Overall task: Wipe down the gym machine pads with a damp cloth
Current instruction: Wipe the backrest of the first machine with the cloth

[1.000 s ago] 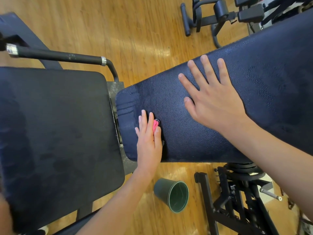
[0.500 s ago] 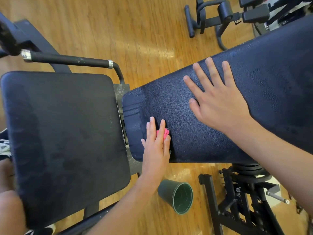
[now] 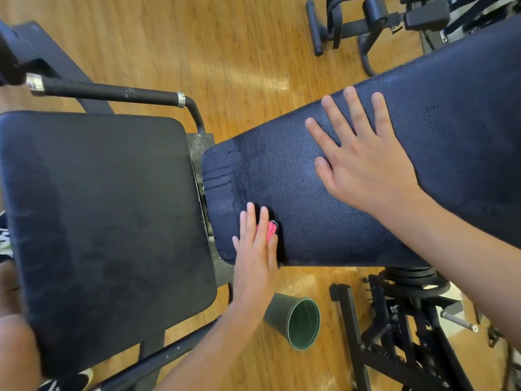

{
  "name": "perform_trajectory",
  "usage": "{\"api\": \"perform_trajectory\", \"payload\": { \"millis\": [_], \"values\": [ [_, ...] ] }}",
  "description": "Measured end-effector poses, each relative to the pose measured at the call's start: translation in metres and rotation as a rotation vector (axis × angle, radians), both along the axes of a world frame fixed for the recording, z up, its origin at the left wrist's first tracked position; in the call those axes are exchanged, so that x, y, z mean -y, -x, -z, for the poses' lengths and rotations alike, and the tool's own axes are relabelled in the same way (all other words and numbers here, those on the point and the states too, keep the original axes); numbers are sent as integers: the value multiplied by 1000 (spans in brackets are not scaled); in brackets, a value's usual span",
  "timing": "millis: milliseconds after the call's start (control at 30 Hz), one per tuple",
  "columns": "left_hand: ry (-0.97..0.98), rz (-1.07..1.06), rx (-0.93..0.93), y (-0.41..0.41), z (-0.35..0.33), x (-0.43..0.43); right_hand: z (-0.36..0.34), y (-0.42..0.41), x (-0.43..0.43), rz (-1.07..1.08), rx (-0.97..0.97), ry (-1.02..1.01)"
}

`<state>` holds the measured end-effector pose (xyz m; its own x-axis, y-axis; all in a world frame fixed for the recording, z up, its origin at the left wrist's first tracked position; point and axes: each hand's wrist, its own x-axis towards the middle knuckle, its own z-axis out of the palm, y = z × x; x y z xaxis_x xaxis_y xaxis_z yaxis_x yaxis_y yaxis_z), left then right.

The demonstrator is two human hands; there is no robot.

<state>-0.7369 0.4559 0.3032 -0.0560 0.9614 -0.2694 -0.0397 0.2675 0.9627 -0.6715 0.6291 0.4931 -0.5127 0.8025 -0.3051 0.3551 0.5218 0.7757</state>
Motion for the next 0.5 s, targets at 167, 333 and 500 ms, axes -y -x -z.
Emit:
{"api": "perform_trajectory", "payload": {
  "millis": [167, 333, 500],
  "values": [
    [4, -145, -1, 30, 15, -45, -1, 2, 2, 22, 25, 9],
    [92, -147, -30, 48, 35, -97, -5, 6, 3, 61, 45, 43],
    [88, -189, -9, 38, 43, -102, 8, 15, 25, -70, 3, 293]
  ]
}}
